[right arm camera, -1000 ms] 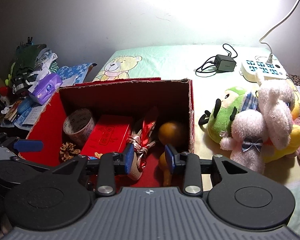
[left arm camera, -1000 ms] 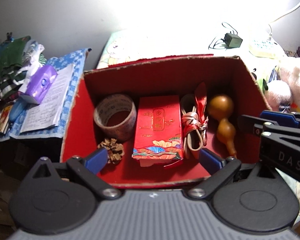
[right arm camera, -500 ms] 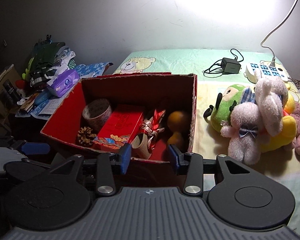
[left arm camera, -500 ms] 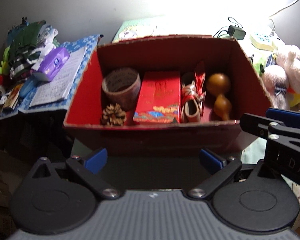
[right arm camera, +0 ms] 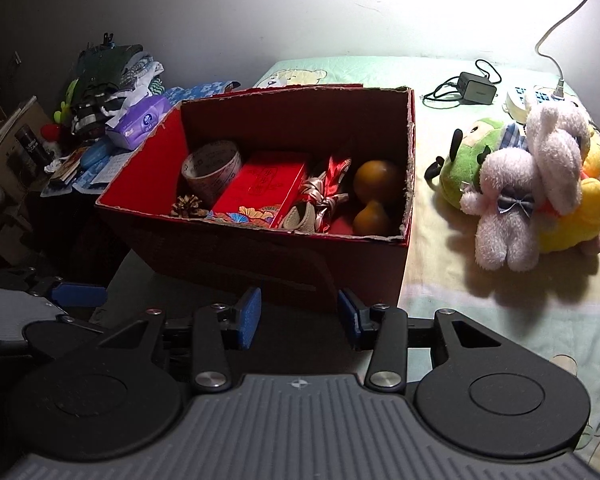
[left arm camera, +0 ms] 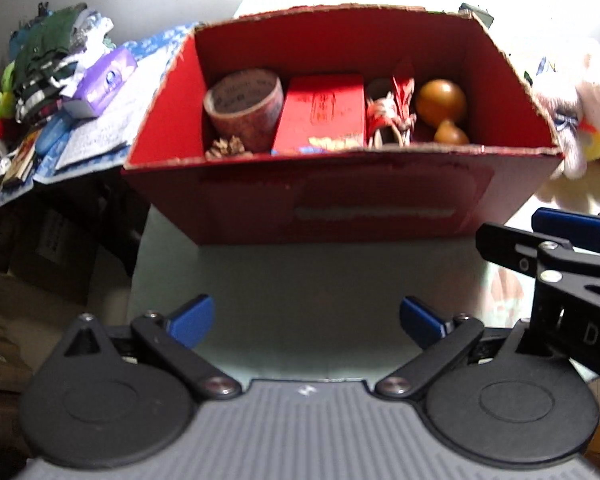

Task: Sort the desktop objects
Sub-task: 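Withdraw the right gripper up and back from the red box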

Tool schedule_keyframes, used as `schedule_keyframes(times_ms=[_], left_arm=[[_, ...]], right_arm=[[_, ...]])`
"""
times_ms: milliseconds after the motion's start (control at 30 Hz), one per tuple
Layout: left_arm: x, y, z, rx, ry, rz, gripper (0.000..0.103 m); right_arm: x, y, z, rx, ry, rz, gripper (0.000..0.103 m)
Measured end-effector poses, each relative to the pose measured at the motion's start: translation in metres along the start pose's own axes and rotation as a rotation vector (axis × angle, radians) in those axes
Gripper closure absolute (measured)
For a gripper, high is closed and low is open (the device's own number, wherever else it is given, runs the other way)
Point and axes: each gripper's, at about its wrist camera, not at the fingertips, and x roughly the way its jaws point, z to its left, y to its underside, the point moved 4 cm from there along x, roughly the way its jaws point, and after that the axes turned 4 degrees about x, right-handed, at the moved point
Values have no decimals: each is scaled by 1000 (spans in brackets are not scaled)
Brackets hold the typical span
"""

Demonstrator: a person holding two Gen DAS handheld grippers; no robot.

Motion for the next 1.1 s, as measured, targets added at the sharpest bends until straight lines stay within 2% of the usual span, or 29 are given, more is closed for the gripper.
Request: schedule_keyframes(times_ms=[100, 300, 633, 800, 1100], left_arm=[[6, 6, -1, 12, 4, 34, 3], [22, 24, -7, 15, 60, 135, 3], [33, 37, -2, 14, 63, 197, 3], [26, 31, 6, 10, 59, 185, 3], [1, -1, 20, 39, 76, 125, 3]], right_arm=[[2, 5, 1, 7, -4, 31, 57], [9, 19, 2, 13, -7, 115, 56], [16, 32, 7, 7, -34, 189, 56], [16, 28, 13, -9, -68, 184, 56], [7, 1, 22, 17, -124, 164, 56]])
